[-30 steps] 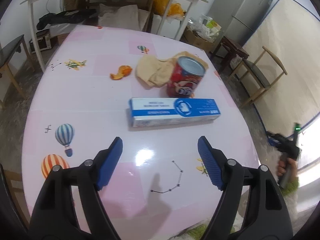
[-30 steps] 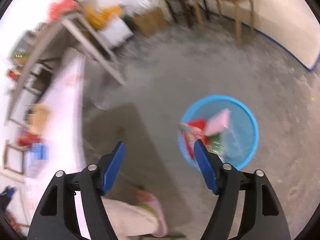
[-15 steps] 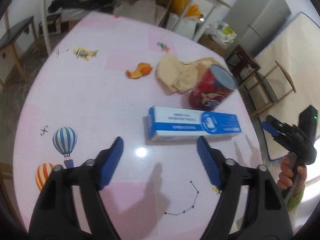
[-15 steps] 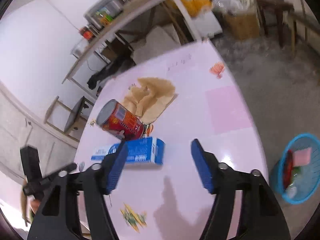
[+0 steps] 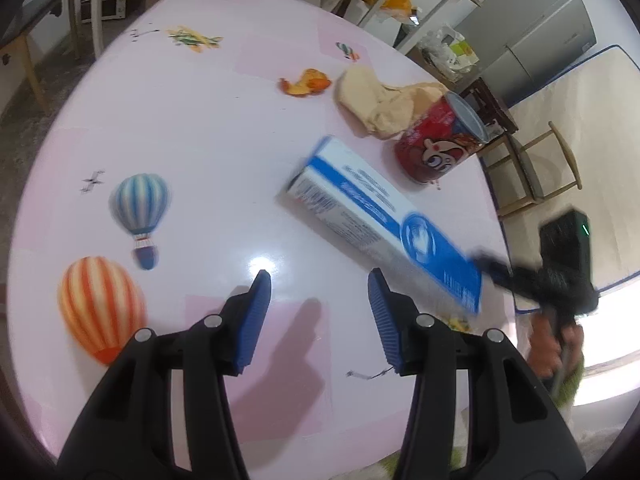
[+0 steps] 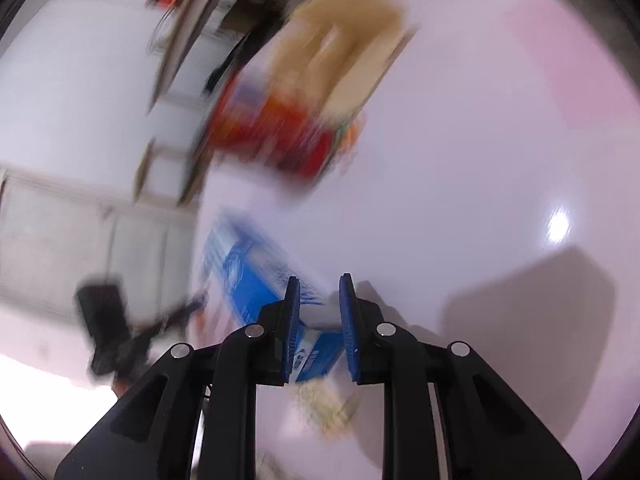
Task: Collect trash
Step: 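Push the blue-white toothpaste box aside with the right tool and approach the red can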
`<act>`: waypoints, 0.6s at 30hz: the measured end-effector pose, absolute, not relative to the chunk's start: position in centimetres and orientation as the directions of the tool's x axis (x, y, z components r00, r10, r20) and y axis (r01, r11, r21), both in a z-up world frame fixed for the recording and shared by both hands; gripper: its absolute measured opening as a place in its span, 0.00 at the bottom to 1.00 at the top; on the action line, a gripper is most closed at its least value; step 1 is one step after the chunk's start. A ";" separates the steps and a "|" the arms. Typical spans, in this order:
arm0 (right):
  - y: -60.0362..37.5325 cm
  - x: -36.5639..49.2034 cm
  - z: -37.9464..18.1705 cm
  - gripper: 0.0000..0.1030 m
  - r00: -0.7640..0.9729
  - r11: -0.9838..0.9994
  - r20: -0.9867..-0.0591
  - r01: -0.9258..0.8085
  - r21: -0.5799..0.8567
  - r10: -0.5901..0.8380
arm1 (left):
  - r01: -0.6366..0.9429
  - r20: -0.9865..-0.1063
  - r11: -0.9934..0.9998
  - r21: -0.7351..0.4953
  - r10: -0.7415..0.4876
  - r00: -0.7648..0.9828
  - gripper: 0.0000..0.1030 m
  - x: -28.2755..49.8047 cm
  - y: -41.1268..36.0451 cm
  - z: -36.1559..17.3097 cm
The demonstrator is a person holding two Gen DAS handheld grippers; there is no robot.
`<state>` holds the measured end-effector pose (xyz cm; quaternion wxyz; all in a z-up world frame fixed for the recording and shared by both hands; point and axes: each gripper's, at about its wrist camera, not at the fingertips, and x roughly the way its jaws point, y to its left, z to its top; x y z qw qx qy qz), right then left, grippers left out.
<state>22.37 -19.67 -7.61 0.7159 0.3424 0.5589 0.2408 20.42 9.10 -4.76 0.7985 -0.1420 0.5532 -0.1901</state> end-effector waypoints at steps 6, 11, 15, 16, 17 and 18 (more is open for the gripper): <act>-18.0 20.9 -5.6 0.26 0.302 0.655 -0.607 -0.089 0.750 0.735 | 0.126 -0.827 0.898 -0.421 -0.437 0.355 0.52 19.8 10.6 -3.8; -16.6 22.9 -7.5 0.28 0.296 0.692 -0.656 -0.021 0.722 0.694 | 0.143 -0.812 0.896 -0.420 -0.442 0.382 0.57 19.2 10.0 -3.1; -12.5 22.0 -6.8 0.31 0.189 0.697 -0.671 -0.155 0.700 0.717 | 0.151 -0.814 0.900 -0.408 -0.434 0.386 0.59 19.0 9.7 -3.1; -12.5 22.3 -6.1 0.32 0.211 0.719 -0.688 -0.165 0.675 0.694 | 0.153 -0.816 0.902 -0.404 -0.431 0.386 0.59 19.1 9.6 -3.2; -13.1 22.7 -5.3 0.36 0.245 0.732 -0.691 -0.163 0.662 0.680 | 0.155 -0.818 0.903 -0.400 -0.428 0.385 0.59 19.1 9.5 -3.3; -14.2 23.5 -4.1 0.39 0.312 0.753 -0.691 -0.154 0.640 0.652 | 0.159 -0.819 0.905 -0.396 -0.426 0.384 0.59 19.2 9.3 -3.3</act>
